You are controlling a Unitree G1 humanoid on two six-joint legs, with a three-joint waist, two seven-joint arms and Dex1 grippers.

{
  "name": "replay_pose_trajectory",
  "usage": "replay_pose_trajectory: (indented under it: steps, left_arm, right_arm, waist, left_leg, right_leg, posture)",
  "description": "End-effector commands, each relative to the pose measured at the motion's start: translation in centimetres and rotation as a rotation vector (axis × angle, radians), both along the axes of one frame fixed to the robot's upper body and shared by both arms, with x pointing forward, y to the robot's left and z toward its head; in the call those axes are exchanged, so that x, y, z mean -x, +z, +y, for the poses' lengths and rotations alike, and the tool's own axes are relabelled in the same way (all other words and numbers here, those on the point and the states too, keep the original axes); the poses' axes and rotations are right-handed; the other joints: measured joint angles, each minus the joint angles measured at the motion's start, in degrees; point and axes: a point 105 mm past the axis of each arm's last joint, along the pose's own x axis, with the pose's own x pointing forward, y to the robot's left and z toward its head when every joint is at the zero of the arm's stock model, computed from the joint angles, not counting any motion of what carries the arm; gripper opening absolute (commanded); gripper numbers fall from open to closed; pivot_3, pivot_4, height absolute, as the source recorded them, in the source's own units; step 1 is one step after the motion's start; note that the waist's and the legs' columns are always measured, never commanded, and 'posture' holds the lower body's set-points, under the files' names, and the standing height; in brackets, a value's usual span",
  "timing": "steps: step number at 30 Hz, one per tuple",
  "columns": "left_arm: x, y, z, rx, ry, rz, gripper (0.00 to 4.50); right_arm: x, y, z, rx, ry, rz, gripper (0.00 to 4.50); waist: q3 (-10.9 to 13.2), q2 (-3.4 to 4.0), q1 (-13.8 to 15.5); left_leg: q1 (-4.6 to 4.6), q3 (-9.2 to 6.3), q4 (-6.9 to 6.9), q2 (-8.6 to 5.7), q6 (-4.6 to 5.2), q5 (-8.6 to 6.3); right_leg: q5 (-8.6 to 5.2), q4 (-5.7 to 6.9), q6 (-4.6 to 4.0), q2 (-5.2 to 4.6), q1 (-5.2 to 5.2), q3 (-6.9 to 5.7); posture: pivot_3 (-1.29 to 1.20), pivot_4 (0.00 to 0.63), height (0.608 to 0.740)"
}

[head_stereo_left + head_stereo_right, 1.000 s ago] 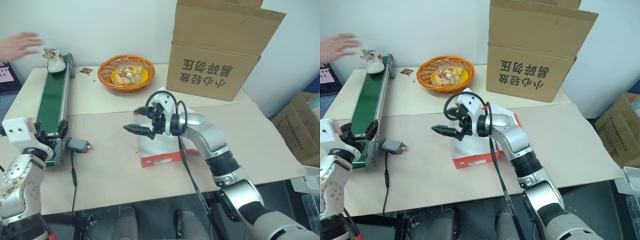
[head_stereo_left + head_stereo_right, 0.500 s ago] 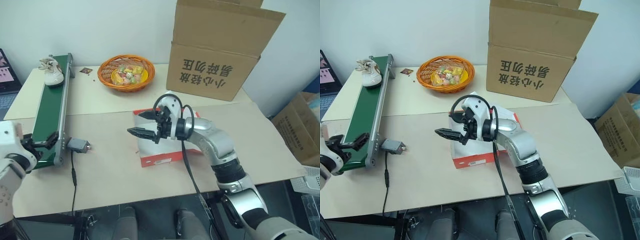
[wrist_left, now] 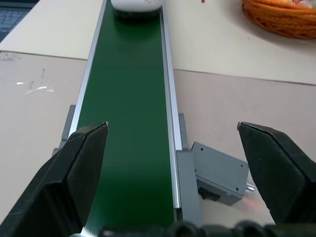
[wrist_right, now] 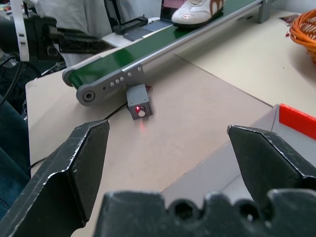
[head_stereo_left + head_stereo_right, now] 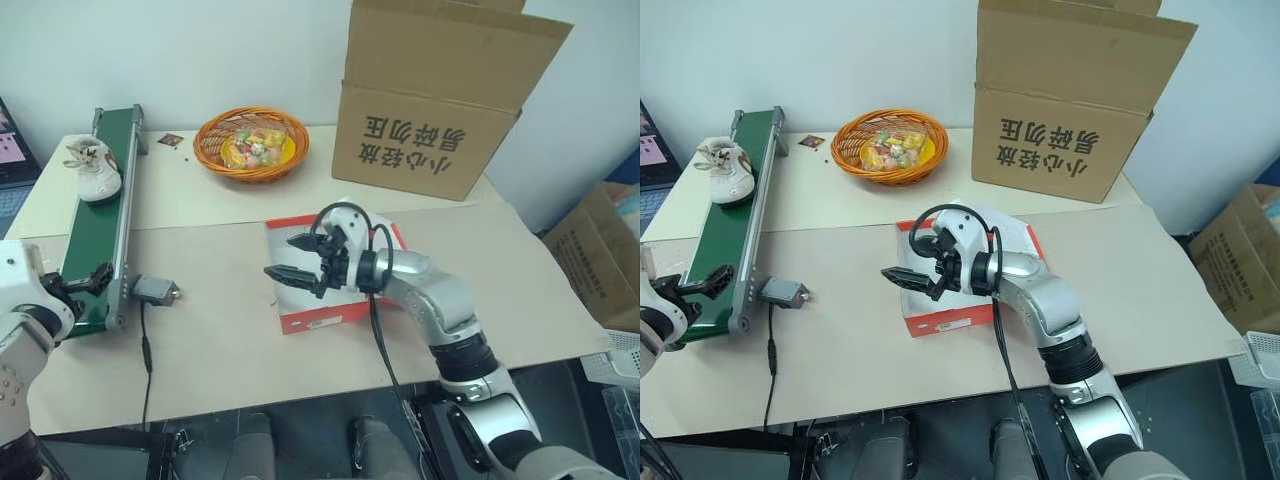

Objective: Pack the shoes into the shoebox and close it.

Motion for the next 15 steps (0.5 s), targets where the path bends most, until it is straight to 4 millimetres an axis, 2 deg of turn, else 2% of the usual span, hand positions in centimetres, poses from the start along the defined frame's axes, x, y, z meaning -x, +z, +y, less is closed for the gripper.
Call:
replay_pose_trajectory:
  steps: [1, 4, 7, 12, 15]
  left_arm:
    - [0.0, 0.7, 0.5, -0.021, 0.019, -0.026, 4.50]
    - [0.0, 0.9, 0.7, -0.020, 0.021, -0.035, 4.50]
    - [-0.1, 1.2, 0.9, -0.025, 0.024, -0.040, 4.50]
    - [0.0, 2.4, 1.3, -0.040, 0.037, -0.067, 4.50]
    - [0.1, 3.5, 1.8, -0.055, 0.050, -0.087, 4.50]
  right_arm:
    - [0.7, 0.4, 0.0, -0.007, 0.006, -0.026, 4.47]
    - [0.9, 0.5, 0.0, -0.017, 0.009, -0.026, 4.47]
    - [0.9, 1.5, 0.3, -0.038, 0.021, -0.047, 4.47]
    - [1.5, 2.5, 1.3, -0.008, 0.095, -0.109, 4.47]
    - [1.2, 2.3, 1.4, 0.013, 0.107, -0.117, 4.47]
  waist:
    - [0.00, -0.01, 0.00]
    - [0.00, -0.01, -0.01]
    - [0.00, -0.01, -0.01]
    - [0.00, -0.01, -0.01]
    - [0.00, -0.04, -0.01]
  left_leg:
    - [0.00, 0.00, 0.00, 0.00, 0.00, 0.00]
    - [-0.01, 0.00, 0.00, 0.00, 0.00, 0.00]
    - [0.00, 0.00, 0.00, 0.00, 0.00, 0.00]
    - [-0.01, 0.00, 0.01, 0.00, 0.00, 0.00]
    - [-0.01, -0.01, 0.00, 0.01, 0.00, 0.00]
  right_leg:
    - [0.00, 0.00, 0.00, 0.00, 0.00, 0.00]
    - [0.00, 0.02, 0.01, 0.01, -0.01, 0.00]
    - [-0.01, 0.02, 0.02, 0.01, -0.01, 0.00]
    - [-0.02, 0.01, 0.04, 0.01, -0.02, 0.00]
    - [-0.02, 0.03, 0.04, 0.03, -0.03, 0.00]
  posture:
    - [0.00, 0.150, 0.709]
    - [0.00, 0.150, 0.709]
    - [0.00, 0.150, 0.709]
    - [0.00, 0.150, 0.709]
    - [0.00, 0.150, 0.709]
